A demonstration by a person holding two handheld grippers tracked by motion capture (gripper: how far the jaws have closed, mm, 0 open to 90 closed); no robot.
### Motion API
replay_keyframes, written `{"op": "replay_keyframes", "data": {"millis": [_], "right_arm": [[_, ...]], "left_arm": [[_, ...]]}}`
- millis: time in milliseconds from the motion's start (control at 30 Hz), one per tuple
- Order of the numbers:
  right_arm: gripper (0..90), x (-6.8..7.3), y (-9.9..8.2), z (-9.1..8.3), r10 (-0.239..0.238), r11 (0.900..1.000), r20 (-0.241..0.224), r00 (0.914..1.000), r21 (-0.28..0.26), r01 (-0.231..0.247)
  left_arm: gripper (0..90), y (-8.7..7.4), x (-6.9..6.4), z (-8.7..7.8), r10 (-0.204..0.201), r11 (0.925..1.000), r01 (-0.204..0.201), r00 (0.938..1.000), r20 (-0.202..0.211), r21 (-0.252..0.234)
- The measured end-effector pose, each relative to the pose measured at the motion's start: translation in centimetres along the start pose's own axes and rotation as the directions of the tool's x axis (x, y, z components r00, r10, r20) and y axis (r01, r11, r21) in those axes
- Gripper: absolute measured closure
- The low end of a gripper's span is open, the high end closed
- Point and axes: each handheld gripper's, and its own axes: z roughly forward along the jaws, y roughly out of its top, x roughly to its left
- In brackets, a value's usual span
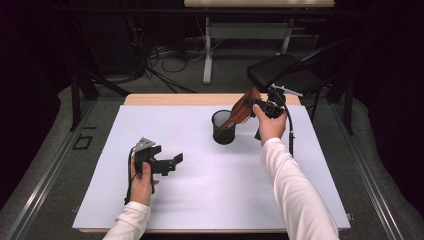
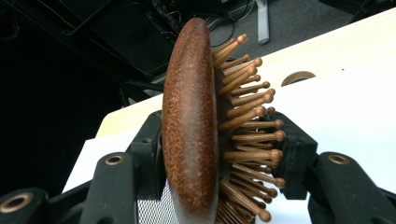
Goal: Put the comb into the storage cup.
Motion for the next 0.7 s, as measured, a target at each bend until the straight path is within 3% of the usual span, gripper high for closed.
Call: {"op": "replay_keyframes", "data": {"millis": [167, 700], "right_arm": [[40.4, 0.03, 0.00, 0.04, 0.008, 1.0000, -0.008, 0.9999, -0.001, -0.008], [33.6, 0.24, -0.09, 0.28, -0.066, 0.9975, -0.015, 0.9977, -0.026, 0.066]], "left_arm": [[0.3, -0.01, 0.00, 0.02, -0.002, 1.0000, 0.002, 1.0000, -0.001, 0.001], [0.3, -0.03, 0.02, 0.05, -0.006, 1.0000, 0.006, 1.0000, 0.000, 0.002]]}}
